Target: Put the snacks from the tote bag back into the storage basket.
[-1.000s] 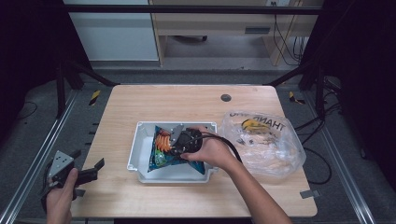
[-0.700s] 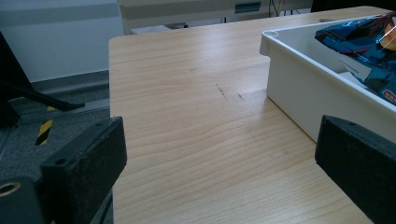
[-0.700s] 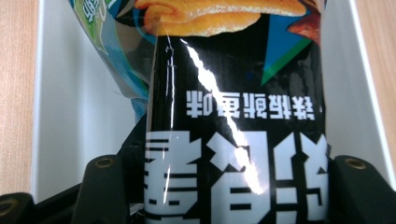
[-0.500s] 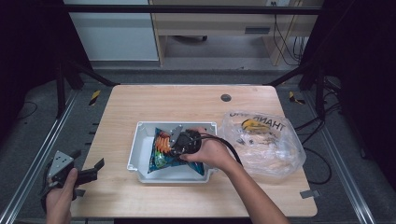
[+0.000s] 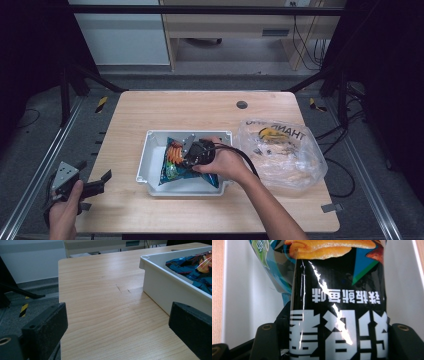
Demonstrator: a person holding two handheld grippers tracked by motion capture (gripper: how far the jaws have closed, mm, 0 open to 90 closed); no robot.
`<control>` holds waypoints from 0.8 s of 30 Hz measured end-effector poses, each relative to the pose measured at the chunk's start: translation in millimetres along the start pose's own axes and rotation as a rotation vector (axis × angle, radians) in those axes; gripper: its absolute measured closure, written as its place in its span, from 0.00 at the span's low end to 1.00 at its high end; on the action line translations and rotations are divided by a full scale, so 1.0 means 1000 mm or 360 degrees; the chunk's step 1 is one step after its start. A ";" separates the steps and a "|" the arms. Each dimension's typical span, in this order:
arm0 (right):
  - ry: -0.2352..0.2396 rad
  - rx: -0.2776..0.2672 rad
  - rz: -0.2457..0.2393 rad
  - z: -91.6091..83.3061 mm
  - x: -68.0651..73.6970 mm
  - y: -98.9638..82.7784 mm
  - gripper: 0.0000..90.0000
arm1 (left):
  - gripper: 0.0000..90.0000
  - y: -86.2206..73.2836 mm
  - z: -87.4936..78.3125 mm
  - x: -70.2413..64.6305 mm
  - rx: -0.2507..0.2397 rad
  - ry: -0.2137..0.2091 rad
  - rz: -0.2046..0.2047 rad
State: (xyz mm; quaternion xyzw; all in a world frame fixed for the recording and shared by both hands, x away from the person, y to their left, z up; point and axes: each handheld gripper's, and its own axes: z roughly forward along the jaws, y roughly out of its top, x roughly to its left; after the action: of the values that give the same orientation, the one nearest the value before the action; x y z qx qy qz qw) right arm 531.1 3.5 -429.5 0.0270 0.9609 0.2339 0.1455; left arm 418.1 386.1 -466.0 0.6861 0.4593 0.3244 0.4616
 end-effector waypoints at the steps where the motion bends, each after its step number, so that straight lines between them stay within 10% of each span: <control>1: -0.0001 -0.0003 -0.0007 0.001 0.000 0.000 0.43 | 0.02 0.000 0.000 0.000 0.0002 0.0000 -0.0001; 24: -0.0014 0.0001 0.0012 0.004 0.001 0.002 0.40 | 0.02 -0.001 0.001 0.000 0.0026 0.0005 -0.0007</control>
State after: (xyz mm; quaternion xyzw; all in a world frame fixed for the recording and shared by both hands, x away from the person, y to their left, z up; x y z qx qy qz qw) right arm 530.9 7.0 -432.1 0.0318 0.9602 0.2342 0.1489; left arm 418.8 386.0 -467.6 0.6884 0.4640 0.3207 0.4561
